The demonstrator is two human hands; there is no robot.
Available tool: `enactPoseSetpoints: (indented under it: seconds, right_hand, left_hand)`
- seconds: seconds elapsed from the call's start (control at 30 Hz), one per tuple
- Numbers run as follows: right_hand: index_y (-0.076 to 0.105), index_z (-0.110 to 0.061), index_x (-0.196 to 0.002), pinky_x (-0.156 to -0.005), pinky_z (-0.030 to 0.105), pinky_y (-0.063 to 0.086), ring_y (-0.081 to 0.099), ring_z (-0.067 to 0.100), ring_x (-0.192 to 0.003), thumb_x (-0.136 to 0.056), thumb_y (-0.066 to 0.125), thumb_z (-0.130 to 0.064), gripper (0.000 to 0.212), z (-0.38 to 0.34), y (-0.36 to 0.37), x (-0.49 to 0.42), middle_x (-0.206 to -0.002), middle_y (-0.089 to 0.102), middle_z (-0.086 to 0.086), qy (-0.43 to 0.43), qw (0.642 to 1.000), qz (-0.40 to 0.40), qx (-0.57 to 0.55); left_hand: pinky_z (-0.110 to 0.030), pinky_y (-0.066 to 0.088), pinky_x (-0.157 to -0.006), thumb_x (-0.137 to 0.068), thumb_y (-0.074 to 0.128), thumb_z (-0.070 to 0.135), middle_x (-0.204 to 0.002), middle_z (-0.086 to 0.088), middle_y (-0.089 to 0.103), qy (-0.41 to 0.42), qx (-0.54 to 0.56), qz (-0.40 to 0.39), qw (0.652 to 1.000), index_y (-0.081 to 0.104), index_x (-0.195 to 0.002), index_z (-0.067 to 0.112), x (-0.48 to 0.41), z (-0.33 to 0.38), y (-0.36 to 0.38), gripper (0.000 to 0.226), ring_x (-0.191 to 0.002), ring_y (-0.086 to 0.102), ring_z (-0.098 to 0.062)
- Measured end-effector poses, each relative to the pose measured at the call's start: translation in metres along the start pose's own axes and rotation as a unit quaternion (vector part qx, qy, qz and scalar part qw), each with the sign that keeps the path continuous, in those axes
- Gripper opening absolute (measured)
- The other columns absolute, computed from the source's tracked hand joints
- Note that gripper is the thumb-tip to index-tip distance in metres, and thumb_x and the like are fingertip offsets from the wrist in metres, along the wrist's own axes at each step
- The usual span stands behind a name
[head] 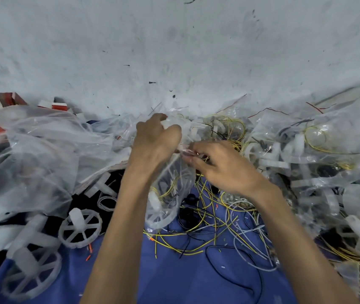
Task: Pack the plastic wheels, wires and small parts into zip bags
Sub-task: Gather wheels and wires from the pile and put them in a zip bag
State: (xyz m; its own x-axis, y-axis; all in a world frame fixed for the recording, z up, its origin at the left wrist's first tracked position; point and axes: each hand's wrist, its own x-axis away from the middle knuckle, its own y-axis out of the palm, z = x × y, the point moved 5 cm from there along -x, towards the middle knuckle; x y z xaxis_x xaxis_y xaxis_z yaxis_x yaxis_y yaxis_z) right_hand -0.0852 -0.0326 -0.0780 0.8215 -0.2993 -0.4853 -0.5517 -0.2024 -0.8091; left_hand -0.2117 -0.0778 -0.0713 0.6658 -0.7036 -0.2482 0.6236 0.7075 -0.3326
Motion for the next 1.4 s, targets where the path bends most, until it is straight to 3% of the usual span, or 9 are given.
enactPoseSetpoints:
  seconds: [0.1, 0.23, 0.37, 0.57, 0.67, 0.73, 0.93, 1.17, 1.4]
  right_hand:
    - [0.055, -0.01, -0.075, -0.06, 0.031, 0.031, 0.046, 0.016, -0.062, -0.095, 0.049, -0.022, 0.025, 0.01, -0.005, 0.005, -0.066, 0.054, 0.002, 0.035, 0.993, 0.015, -0.114]
    - [0.056, 0.006, -0.084, -0.09, 0.042, 0.047, 0.064, 0.03, -0.093, -0.089, 0.047, -0.028, 0.036, 0.02, -0.011, 0.006, -0.091, 0.07, 0.012, 0.066, 0.949, 0.046, -0.303]
    - [0.051, 0.003, -0.071, -0.072, 0.011, 0.046, 0.067, 0.003, -0.077, -0.095, 0.045, -0.012, 0.028, 0.026, -0.017, 0.01, -0.078, 0.072, -0.009, 0.044, 0.936, 0.07, -0.342]
    - [0.06, -0.019, -0.076, -0.08, 0.02, 0.043, 0.057, 0.001, -0.084, -0.091, 0.053, -0.011, 0.018, 0.052, -0.041, 0.02, -0.086, 0.064, -0.013, 0.077, 0.943, 0.126, -0.299]
    - [0.06, -0.005, -0.082, -0.088, 0.026, 0.044, 0.057, 0.008, -0.092, -0.086, 0.057, -0.025, 0.021, 0.07, -0.04, 0.025, -0.096, 0.06, -0.003, 0.129, 0.959, 0.066, -0.245]
    - [0.056, 0.002, -0.088, -0.077, 0.023, 0.052, 0.058, 0.016, -0.086, -0.08, 0.059, -0.028, 0.031, 0.076, -0.038, 0.028, -0.088, 0.058, 0.003, 0.137, 0.96, 0.025, -0.241]
    - [0.052, -0.017, -0.077, -0.066, 0.02, 0.052, 0.062, 0.009, -0.073, -0.066, 0.072, -0.015, 0.023, 0.074, -0.063, 0.03, -0.074, 0.064, -0.008, 0.065, 0.911, 0.185, -0.362]
    - [0.066, -0.02, -0.081, -0.074, 0.02, 0.053, 0.065, 0.011, -0.083, -0.071, 0.072, -0.028, 0.015, 0.104, -0.027, 0.03, -0.087, 0.069, 0.0, 0.235, 0.906, 0.113, -0.333]
    - [0.07, -0.023, -0.064, -0.086, 0.03, 0.048, 0.06, 0.002, -0.072, -0.065, 0.068, -0.042, 0.018, 0.102, -0.025, 0.028, -0.068, 0.067, -0.012, 0.237, 0.901, 0.134, -0.337]
  left_hand:
    - [-0.049, 0.047, -0.091, -0.058, 0.04, 0.032, -0.113, -0.013, 0.058, 0.009, -0.034, 0.007, 0.999, 0.067, -0.081, 0.027, -0.004, 0.0, -0.006, 0.036, -0.096, 0.059, -0.036]
    - [-0.043, 0.04, -0.096, -0.074, 0.031, 0.044, -0.101, 0.0, 0.064, 0.055, -0.001, -0.042, 0.998, 0.068, -0.06, 0.028, -0.003, -0.011, -0.012, 0.042, -0.104, 0.055, -0.025]
    - [-0.037, 0.037, -0.092, -0.084, 0.038, 0.034, -0.1, -0.001, 0.064, 0.087, -0.08, -0.137, 0.984, 0.065, -0.075, 0.016, -0.007, -0.027, -0.009, 0.033, -0.102, 0.054, -0.015]
    - [-0.033, 0.038, -0.076, -0.08, 0.048, 0.033, -0.071, 0.002, 0.064, 0.166, -0.04, -0.113, 0.979, 0.058, -0.068, 0.012, -0.006, -0.026, -0.03, 0.027, -0.074, 0.053, -0.014]
    - [-0.026, 0.04, -0.072, -0.089, 0.056, 0.027, -0.063, 0.008, 0.058, 0.202, -0.04, -0.107, 0.973, 0.055, -0.067, 0.017, -0.004, -0.019, -0.032, 0.024, -0.064, 0.052, -0.005]
    - [-0.023, 0.04, -0.069, -0.091, 0.059, 0.018, -0.066, 0.008, 0.055, 0.216, -0.039, -0.07, 0.973, 0.055, -0.068, 0.022, -0.003, -0.014, -0.032, 0.024, -0.061, 0.05, -0.004]
    - [-0.012, 0.04, -0.058, -0.083, 0.069, 0.014, -0.063, 0.016, 0.058, 0.265, 0.031, 0.015, 0.964, 0.057, -0.068, 0.03, -0.003, 0.002, -0.046, 0.025, -0.06, 0.049, 0.001]
    - [-0.01, 0.047, -0.062, -0.084, 0.067, 0.012, -0.071, 0.004, 0.06, 0.2, 0.056, -0.017, 0.978, 0.058, -0.079, 0.023, -0.015, -0.025, -0.031, 0.015, -0.061, 0.058, 0.004]
    - [-0.008, 0.048, -0.061, -0.09, 0.058, 0.027, -0.059, 0.012, 0.066, 0.115, 0.065, -0.047, 0.99, 0.064, -0.073, 0.016, -0.021, -0.043, -0.024, 0.022, -0.059, 0.059, 0.004]
